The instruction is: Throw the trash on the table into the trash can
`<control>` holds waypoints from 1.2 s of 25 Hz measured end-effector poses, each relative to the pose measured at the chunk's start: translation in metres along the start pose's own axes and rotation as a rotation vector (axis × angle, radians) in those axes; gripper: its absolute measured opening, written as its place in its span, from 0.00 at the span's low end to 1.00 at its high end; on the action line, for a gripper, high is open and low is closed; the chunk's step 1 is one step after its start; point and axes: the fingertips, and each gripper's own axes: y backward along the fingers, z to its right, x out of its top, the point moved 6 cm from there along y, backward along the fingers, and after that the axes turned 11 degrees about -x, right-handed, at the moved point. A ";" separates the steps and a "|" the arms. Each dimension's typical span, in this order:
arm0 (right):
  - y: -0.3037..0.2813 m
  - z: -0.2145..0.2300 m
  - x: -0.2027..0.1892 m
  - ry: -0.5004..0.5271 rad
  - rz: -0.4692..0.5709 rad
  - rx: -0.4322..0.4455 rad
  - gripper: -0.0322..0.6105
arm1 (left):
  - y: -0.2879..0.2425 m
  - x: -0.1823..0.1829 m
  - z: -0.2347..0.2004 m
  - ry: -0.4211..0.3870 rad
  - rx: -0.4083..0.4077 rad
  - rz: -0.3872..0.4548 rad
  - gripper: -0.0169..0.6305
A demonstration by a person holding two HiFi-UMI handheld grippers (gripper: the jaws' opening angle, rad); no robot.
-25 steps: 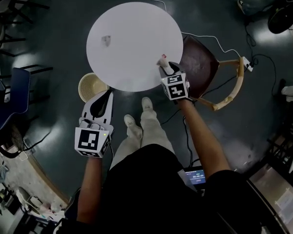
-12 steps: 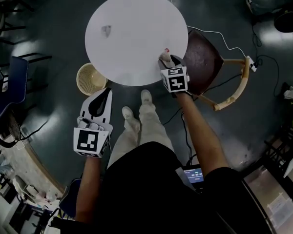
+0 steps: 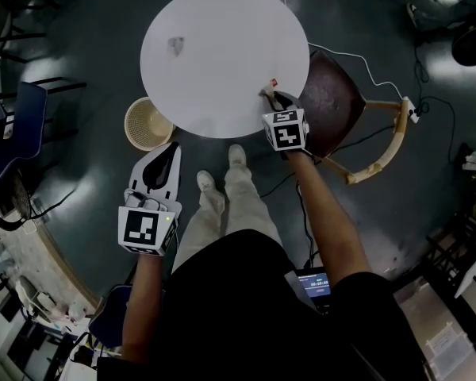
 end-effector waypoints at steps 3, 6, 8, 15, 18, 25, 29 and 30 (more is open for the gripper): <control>0.001 -0.002 0.001 0.013 0.005 -0.001 0.15 | 0.000 0.003 -0.001 0.025 0.015 0.006 0.05; 0.004 -0.003 0.003 0.031 0.017 0.006 0.12 | -0.001 0.011 -0.001 0.039 0.034 0.010 0.05; 0.005 -0.002 0.006 0.044 0.026 0.009 0.11 | -0.002 0.011 -0.001 0.033 0.039 0.017 0.05; 0.020 -0.006 0.012 0.082 0.061 0.033 0.09 | 0.006 0.012 -0.001 0.036 0.089 0.016 0.05; 0.026 -0.010 0.015 0.093 0.075 0.049 0.09 | 0.010 0.012 -0.003 0.017 0.099 0.048 0.05; 0.037 -0.033 0.027 0.149 0.121 0.106 0.09 | 0.033 0.018 -0.014 0.045 0.164 0.045 0.05; 0.036 -0.052 0.037 0.174 0.145 0.127 0.09 | 0.048 0.009 -0.028 0.058 0.195 0.063 0.05; 0.035 -0.056 0.038 0.178 0.141 0.130 0.09 | 0.051 0.006 -0.032 0.064 0.201 0.067 0.05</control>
